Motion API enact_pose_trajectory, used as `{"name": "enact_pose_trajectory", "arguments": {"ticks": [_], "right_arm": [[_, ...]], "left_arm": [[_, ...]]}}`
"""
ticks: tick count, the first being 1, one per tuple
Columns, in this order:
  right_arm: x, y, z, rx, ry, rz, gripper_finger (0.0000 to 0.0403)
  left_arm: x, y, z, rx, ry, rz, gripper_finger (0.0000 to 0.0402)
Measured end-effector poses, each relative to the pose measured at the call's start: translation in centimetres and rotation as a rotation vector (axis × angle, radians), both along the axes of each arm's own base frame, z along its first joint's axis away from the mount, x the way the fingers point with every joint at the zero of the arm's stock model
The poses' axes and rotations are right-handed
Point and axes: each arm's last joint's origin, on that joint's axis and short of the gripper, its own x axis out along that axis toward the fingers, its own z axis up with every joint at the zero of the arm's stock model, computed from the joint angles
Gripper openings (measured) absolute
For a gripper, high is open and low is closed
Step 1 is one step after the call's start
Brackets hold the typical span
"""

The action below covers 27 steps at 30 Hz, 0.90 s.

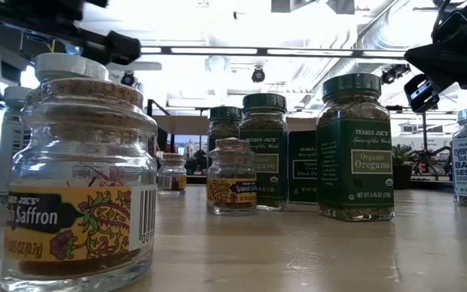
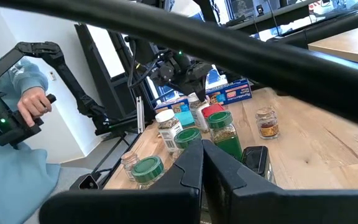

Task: Shelf spices
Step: Put the top left white seasoning bottle on the shelf

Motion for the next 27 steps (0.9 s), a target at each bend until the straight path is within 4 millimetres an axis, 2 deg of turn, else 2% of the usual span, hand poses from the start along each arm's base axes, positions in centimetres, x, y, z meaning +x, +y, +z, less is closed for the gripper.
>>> {"name": "enact_pose_trajectory", "arguments": {"ticks": [11, 19, 23, 27], "right_arm": [[0.0, 0.0, 0.0, 0.0, 0.0, 0.0, 0.0], [0.0, 0.0, 0.0, 0.0, 0.0, 0.0, 0.0], [0.0, 0.0, 0.0, 0.0, 0.0, 0.0, 0.0], [0.0, 0.0, 0.0, 0.0, 0.0, 0.0, 0.0]], "left_arm": [[0.8, 2.0, 0.0, -0.018, -0.009, 0.278, 0.025], [1.1, 2.4, 0.0, -0.031, -0.023, 0.365, 0.025], [1.3, 2.2, 0.0, -0.104, -0.013, 0.412, 0.025], [1.4, 2.1, 0.0, -0.118, -0.011, 0.392, 0.025]]}}
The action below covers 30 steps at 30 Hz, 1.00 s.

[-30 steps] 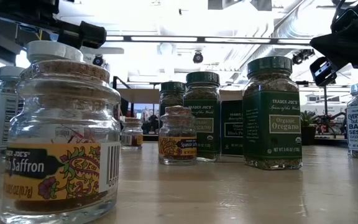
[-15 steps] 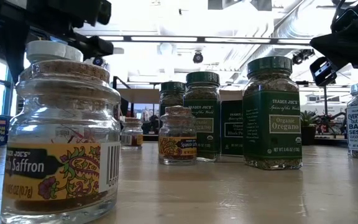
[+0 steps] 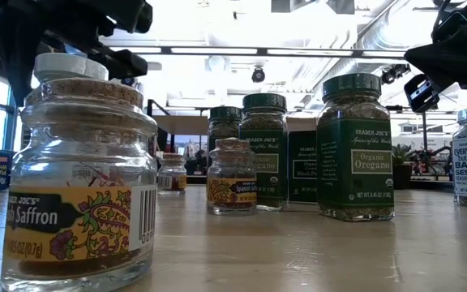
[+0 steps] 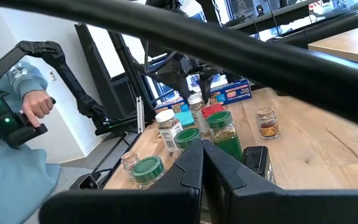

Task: Shelf spices
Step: Put the top left white seasoning bottle on the shelf

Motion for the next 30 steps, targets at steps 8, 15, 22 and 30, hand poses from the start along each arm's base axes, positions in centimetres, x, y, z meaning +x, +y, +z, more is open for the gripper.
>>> {"name": "enact_pose_trajectory", "arguments": {"ticks": [8, 15, 22, 30], "right_arm": [[0.0, 0.0, 0.0, 0.0, -0.001, 0.0, 0.0], [0.0, 0.0, 0.0, 0.0, 0.0, 0.0, 0.0], [0.0, 0.0, 0.0, 0.0, 0.0, 0.0, 0.0], [0.0, 0.0, 0.0, 0.0, 0.0, 0.0, 0.0]], "left_arm": [[-0.3, -0.1, 0.0, 0.065, 0.0, -0.097, 0.025], [-0.7, -1.2, 0.0, 0.129, -0.022, -0.286, 0.025], [-0.8, -2.1, 0.0, 0.16, -0.055, -0.483, 0.025], [-0.7, -2.4, 0.0, 0.16, -0.07, -0.648, 0.025]]}}
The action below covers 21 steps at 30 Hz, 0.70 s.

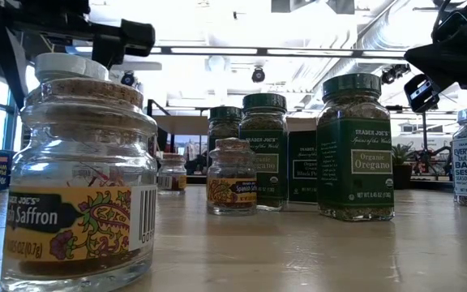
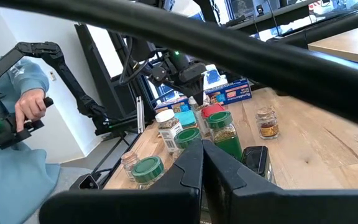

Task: Shelf spices
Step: Put the top left white seasoning bottle on the shelf

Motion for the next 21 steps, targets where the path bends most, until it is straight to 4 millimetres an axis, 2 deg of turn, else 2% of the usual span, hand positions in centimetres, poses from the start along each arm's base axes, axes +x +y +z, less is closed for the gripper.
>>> {"name": "enact_pose_trajectory", "arguments": {"ticks": [10, 21], "right_arm": [[0.0, 0.0, -0.01, 0.0, 0.0, 0.0, 0.0], [0.0, 0.0, 0.0, 0.0, 0.0, 0.0, 0.0]], "left_arm": [[-0.1, 0.25, 0.0, 0.019, 0.034, -0.158, 0.025], [0.36, 0.57, 0.01, 0.006, 0.007, -0.154, 0.025]]}}
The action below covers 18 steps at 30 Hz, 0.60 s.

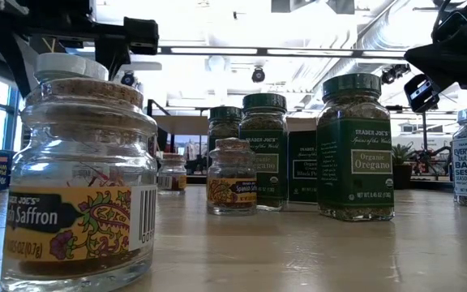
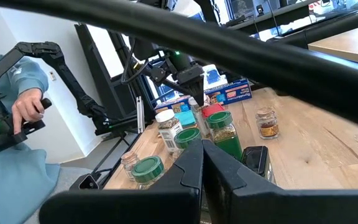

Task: Shelf spices
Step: Put the top left white seasoning bottle on the shelf

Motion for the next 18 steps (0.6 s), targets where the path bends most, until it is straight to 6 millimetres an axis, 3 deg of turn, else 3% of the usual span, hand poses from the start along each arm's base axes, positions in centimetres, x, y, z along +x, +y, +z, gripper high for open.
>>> {"name": "enact_pose_trajectory", "arguments": {"ticks": [10, 18], "right_arm": [[0.0, 0.0, -0.01, 0.0, 0.0, 0.0, 0.0], [0.0, 0.0, -0.01, 0.0, 0.001, 0.0, 0.0]], "left_arm": [[0.27, 0.04, -0.08, -0.017, -0.016, 0.09, 0.0201], [0.29, 0.18, -0.08, -0.052, -0.016, 0.285, 0.0204]]}}
